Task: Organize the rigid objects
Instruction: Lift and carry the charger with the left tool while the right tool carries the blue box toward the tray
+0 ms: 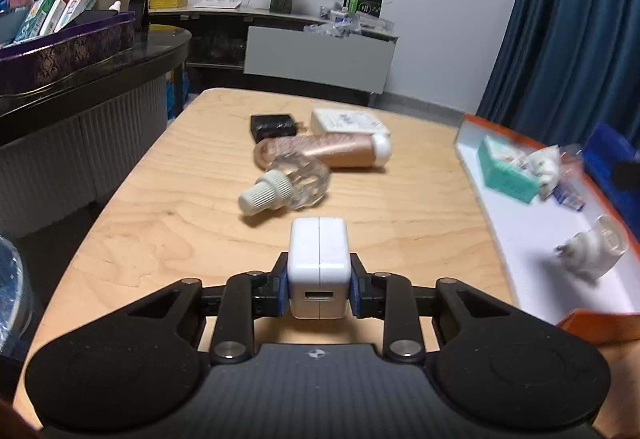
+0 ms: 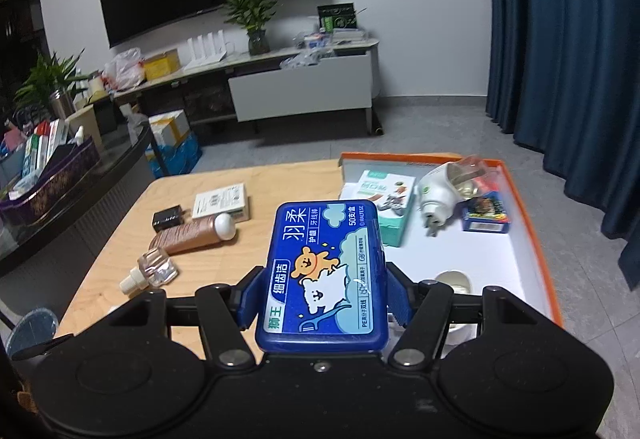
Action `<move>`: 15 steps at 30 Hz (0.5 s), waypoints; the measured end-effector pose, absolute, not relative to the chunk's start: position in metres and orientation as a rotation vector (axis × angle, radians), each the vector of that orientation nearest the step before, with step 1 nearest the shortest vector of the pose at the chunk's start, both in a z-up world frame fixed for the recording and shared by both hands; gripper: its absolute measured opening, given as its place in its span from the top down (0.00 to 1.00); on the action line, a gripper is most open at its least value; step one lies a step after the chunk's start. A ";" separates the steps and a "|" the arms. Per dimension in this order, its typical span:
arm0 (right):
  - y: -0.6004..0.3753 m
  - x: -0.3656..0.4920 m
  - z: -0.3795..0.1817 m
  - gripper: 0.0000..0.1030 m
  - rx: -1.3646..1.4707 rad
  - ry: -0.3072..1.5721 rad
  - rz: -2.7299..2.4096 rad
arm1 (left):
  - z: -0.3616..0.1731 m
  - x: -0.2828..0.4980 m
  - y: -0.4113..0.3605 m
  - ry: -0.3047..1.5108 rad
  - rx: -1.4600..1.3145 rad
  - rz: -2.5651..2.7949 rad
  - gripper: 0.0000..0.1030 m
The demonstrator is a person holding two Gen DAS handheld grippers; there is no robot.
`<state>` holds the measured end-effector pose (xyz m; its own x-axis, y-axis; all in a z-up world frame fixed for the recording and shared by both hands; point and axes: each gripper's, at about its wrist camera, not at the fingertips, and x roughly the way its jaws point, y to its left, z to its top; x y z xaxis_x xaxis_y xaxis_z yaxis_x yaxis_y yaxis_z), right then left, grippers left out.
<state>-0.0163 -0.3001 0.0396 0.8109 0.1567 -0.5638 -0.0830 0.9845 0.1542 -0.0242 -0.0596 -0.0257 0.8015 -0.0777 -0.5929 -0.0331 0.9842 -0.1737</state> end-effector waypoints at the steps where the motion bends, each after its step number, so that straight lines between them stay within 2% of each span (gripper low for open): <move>1: -0.302 -0.019 0.040 0.28 0.122 0.610 0.125 | -0.021 -0.026 -0.061 0.634 -0.191 -0.034 0.72; 15: -0.351 -0.061 0.040 0.28 0.098 0.574 -0.024 | 0.045 -0.033 -0.144 0.560 -0.182 -0.276 0.72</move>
<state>-0.0611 -0.3510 0.0404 0.8396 0.0045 -0.5431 0.0505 0.9950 0.0862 -0.0335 -0.1435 0.0446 0.8118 -0.3059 -0.4973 0.2078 0.9474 -0.2436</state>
